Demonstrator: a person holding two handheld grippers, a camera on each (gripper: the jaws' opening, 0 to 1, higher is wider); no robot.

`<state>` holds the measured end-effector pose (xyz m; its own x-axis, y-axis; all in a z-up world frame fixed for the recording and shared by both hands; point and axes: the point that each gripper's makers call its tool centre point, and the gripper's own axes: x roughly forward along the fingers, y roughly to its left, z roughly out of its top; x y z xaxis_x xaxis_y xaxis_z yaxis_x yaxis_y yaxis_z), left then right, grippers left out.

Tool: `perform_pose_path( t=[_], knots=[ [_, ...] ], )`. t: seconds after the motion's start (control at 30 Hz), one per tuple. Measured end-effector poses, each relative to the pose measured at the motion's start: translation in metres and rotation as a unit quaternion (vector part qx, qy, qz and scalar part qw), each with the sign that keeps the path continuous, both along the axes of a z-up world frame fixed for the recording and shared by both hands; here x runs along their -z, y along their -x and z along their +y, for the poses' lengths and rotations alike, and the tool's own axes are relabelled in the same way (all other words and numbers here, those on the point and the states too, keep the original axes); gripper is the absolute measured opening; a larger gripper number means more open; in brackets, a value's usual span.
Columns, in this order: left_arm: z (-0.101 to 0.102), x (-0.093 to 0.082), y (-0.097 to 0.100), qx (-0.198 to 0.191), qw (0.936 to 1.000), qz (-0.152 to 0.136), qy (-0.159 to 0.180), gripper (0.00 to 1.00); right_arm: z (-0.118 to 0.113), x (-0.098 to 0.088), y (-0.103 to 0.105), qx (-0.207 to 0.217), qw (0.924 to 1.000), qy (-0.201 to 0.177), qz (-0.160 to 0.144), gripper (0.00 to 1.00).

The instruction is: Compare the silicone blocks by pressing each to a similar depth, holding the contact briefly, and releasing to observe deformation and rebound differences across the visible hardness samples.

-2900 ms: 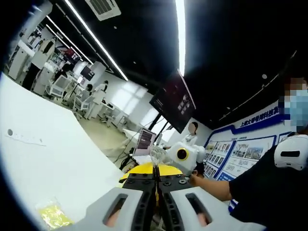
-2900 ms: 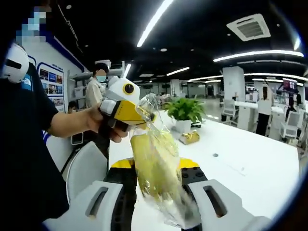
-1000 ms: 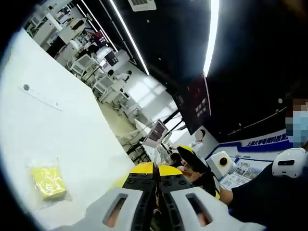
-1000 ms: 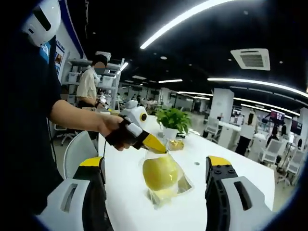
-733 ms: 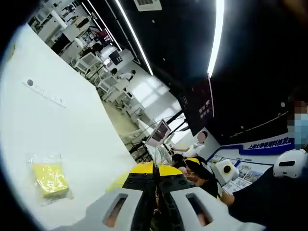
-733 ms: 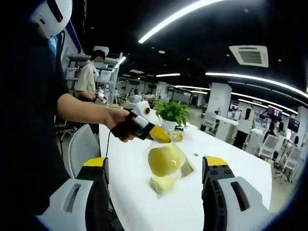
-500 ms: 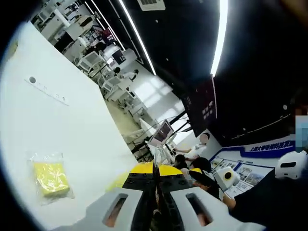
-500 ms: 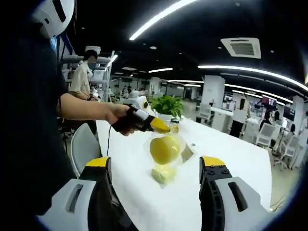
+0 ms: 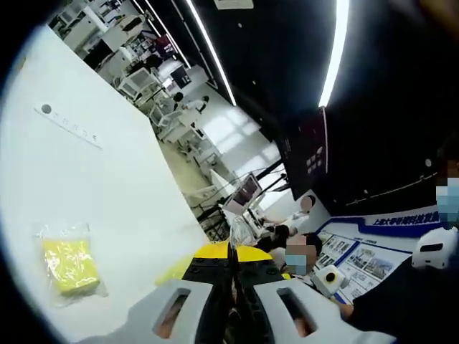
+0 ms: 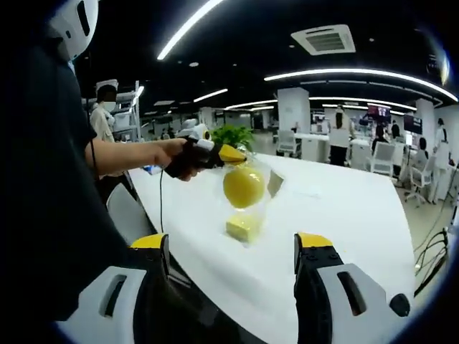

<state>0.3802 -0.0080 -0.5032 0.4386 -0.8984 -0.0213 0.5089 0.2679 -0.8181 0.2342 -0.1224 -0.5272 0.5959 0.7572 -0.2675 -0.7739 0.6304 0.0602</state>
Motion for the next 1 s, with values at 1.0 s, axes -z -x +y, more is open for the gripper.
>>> perform_pose_path(
  t=[1.0],
  knots=[
    [-0.089, 0.071, -0.002, 0.071, 0.9947, 0.067, -0.033, 0.0, -0.025, 0.006, 0.004, 0.046, 0.9987, -0.008, 0.021, 0.6]
  ],
)
